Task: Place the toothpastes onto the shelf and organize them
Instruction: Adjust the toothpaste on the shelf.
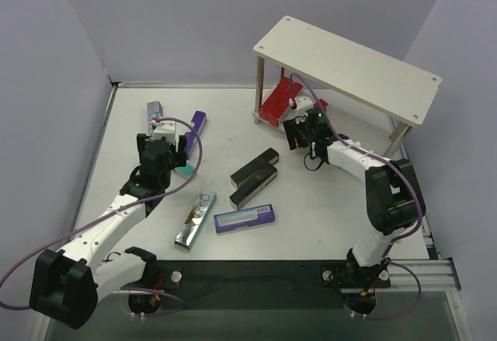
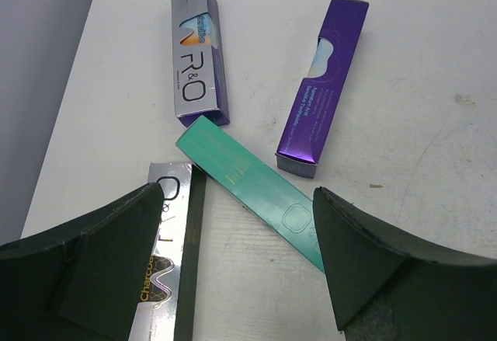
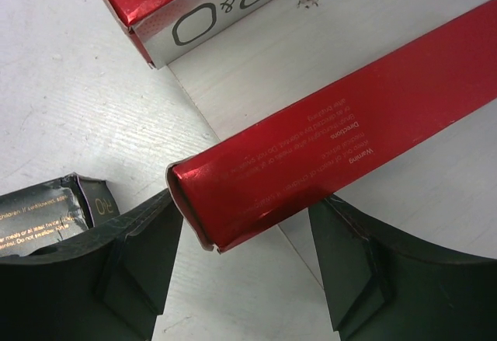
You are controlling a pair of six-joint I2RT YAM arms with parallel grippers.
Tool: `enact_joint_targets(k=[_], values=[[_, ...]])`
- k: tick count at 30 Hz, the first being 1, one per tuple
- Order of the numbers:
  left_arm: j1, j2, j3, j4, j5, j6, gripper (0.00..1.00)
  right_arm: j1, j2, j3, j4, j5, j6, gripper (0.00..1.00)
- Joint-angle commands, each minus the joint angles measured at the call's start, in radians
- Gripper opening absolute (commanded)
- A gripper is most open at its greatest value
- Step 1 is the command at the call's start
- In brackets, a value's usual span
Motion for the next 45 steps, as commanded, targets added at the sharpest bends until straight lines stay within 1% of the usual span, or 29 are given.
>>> enact_joint_targets(k=[1,3,5,6,9,10,11,12,13,14,15,17,20,22,23,27,29,36,45], values=[[0.001,-0.033,0.027,0.058,-0.010,0.014,0.89,0.002,-0.047,0.017,-0.009,-0.025,-0.037,0.65],[0.001,-0.040,0.027,0.055,-0.007,0.014,0.89,0.007,-0.097,-0.029,0.026,0.002,0.008,0.64],[0.001,-0.040,0.028,0.055,-0.002,-0.017,0.89,0.010,-0.142,-0.072,0.059,0.041,0.057,0.65],[0.001,-0.045,0.030,0.054,0.001,-0.020,0.89,0.013,-0.189,-0.122,0.113,0.055,0.110,0.68],[-0.001,-0.057,0.027,0.051,0.008,-0.034,0.89,0.021,-0.274,-0.201,0.217,0.173,0.218,0.68],[0.001,-0.060,0.025,0.052,0.008,-0.037,0.89,0.022,-0.288,-0.244,0.237,0.199,0.295,0.68],[-0.001,-0.062,0.022,0.054,0.008,-0.043,0.89,0.028,-0.300,-0.264,0.257,0.231,0.328,0.67],[0.001,-0.066,0.020,0.058,0.008,-0.047,0.89,0.030,-0.312,-0.284,0.300,0.303,0.365,0.67],[0.001,-0.068,0.020,0.058,0.007,-0.049,0.89,0.034,-0.312,-0.308,0.320,0.347,0.415,0.66],[0.001,-0.069,0.022,0.057,0.004,-0.054,0.89,0.038,-0.309,-0.318,0.355,0.387,0.439,0.61],[0.001,-0.071,0.020,0.054,0.004,-0.055,0.89,0.038,-0.293,-0.321,0.371,0.473,0.457,0.58],[0.001,-0.074,0.019,0.054,-0.001,-0.060,0.89,0.038,-0.264,-0.310,0.394,0.539,0.497,0.52],[-0.001,-0.083,0.016,0.054,0.002,-0.075,0.89,0.039,-0.182,-0.266,0.429,0.648,0.503,0.44],[-0.001,-0.083,0.017,0.055,0.017,-0.078,0.89,0.035,-0.122,-0.246,0.460,0.683,0.493,0.43],[-0.002,-0.083,0.016,0.054,0.018,-0.081,0.89,0.035,-0.106,-0.218,0.481,0.693,0.480,0.42],[-0.002,-0.089,0.016,0.055,0.019,-0.083,0.89,0.016,-0.004,-0.151,0.478,0.713,0.486,0.41],[-0.002,-0.092,0.016,0.055,0.019,-0.083,0.89,0.005,0.022,-0.128,0.474,0.707,0.488,0.41],[-0.008,-0.102,0.014,0.055,0.013,-0.077,0.89,-0.005,0.135,-0.020,0.431,0.607,0.463,0.41],[-0.019,-0.109,0.013,0.055,0.004,-0.069,0.89,0.005,0.224,0.092,0.422,0.555,0.460,0.42]])
